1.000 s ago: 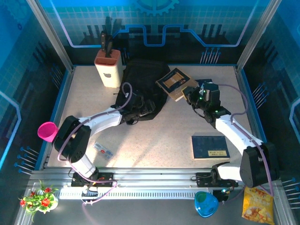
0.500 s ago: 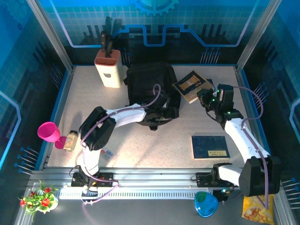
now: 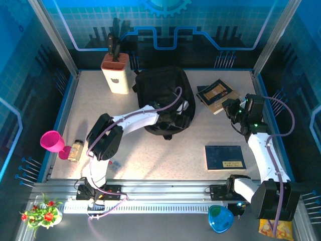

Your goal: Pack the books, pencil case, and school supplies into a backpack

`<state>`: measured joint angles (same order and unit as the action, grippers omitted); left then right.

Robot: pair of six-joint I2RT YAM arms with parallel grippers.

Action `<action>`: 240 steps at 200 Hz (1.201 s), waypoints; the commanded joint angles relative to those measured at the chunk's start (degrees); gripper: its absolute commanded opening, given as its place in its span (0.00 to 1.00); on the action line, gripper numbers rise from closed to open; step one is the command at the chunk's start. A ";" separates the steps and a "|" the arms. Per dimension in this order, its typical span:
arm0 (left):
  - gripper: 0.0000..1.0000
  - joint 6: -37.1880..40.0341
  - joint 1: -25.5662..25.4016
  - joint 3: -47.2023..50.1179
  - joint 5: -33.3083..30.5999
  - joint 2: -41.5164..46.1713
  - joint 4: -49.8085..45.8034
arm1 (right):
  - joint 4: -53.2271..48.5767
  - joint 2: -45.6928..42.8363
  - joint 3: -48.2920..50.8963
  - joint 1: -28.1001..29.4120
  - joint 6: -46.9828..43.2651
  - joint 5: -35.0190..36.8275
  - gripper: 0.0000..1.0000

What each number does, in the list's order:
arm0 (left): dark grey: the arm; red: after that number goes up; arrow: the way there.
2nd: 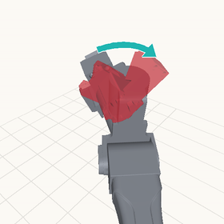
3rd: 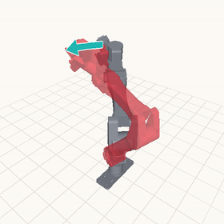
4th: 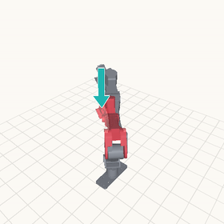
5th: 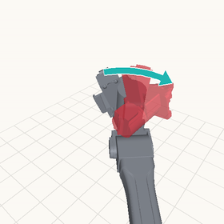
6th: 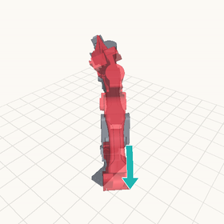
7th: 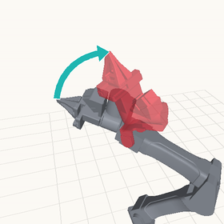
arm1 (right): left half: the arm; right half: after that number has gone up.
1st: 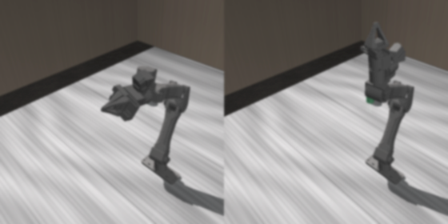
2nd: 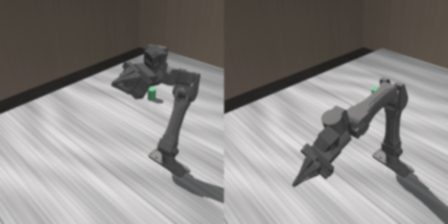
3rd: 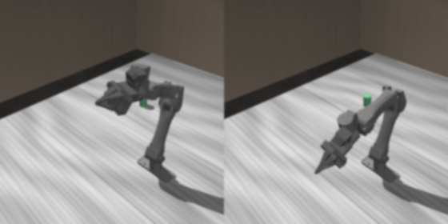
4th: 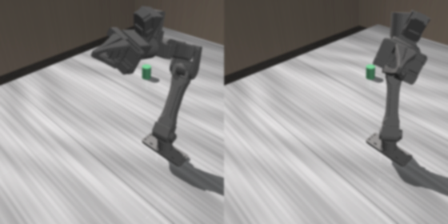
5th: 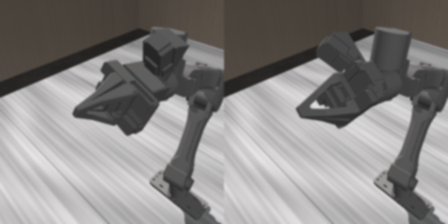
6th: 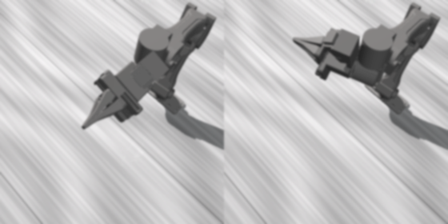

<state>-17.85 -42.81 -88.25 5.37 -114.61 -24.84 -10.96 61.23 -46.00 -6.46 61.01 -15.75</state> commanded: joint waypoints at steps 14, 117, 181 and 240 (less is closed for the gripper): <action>0.44 5.27 0.49 -6.02 -0.68 -3.91 -2.93 | 1.40 -1.73 0.55 -0.69 -1.58 -2.37 0.07; 0.11 4.01 0.92 -13.05 0.84 -9.73 -5.16 | -1.12 -3.64 0.68 -1.03 -2.31 -1.93 0.07; 0.07 -2.96 5.97 -9.08 14.56 -1.43 1.84 | -4.54 -6.15 0.56 -3.12 -4.37 -1.89 0.07; 0.04 -4.65 7.73 -9.65 14.36 2.79 4.94 | -9.45 -9.29 -0.60 -2.28 -6.82 -5.65 0.07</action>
<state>-21.19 -34.74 -96.79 18.11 -115.72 -23.27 -19.59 54.92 -44.95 -9.06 56.90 -17.98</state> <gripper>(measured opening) 0.053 0.168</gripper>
